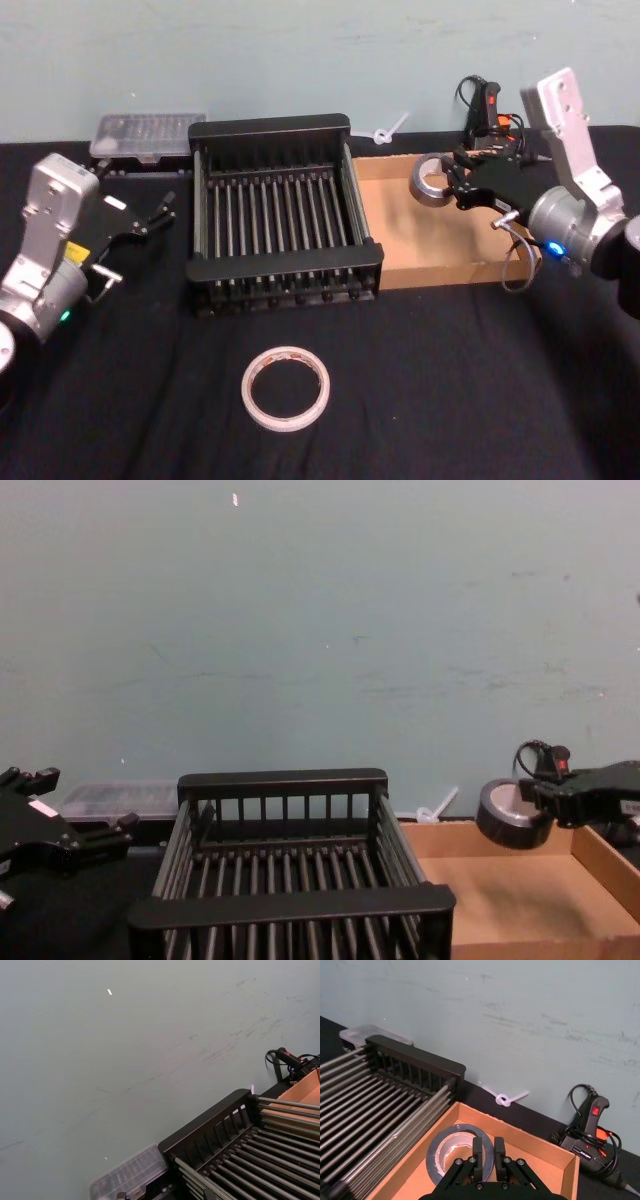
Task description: Pick up the white tape and place it into the black box , Pick up the silver tape and place it into the brown box.
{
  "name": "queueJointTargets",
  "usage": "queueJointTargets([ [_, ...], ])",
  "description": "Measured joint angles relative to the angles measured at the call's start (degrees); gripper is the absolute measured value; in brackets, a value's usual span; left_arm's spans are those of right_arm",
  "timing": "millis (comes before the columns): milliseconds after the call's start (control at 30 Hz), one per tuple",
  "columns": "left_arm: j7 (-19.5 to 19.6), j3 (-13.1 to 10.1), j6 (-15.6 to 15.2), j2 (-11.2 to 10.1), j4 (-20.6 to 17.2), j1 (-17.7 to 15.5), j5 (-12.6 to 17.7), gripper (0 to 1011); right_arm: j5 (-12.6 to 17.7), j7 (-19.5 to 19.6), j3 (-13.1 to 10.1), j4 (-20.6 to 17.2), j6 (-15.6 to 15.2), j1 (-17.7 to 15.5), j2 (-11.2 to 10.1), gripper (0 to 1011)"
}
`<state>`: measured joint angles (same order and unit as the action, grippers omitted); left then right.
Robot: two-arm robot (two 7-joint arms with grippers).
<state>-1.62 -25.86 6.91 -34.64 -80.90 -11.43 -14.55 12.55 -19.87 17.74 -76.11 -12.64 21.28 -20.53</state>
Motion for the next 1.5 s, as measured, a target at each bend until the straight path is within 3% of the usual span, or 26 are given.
queueJointTargets([
  [267,0.0,0.0,0.0,0.0,0.0,0.0,0.0,1001,-1.5,1.0,0.7,5.7,-0.7,3.4,2.2,140],
  [500,0.0,0.0,0.0,0.0,0.0,0.0,0.0,1001,-2.3,1.1,0.8,8.3,-1.2,4.6,3.3,140],
  [1500,0.0,0.0,0.0,0.0,0.0,0.0,0.0,1001,-3.5,0.4,0.9,11.0,-2.1,5.5,4.6,140],
])
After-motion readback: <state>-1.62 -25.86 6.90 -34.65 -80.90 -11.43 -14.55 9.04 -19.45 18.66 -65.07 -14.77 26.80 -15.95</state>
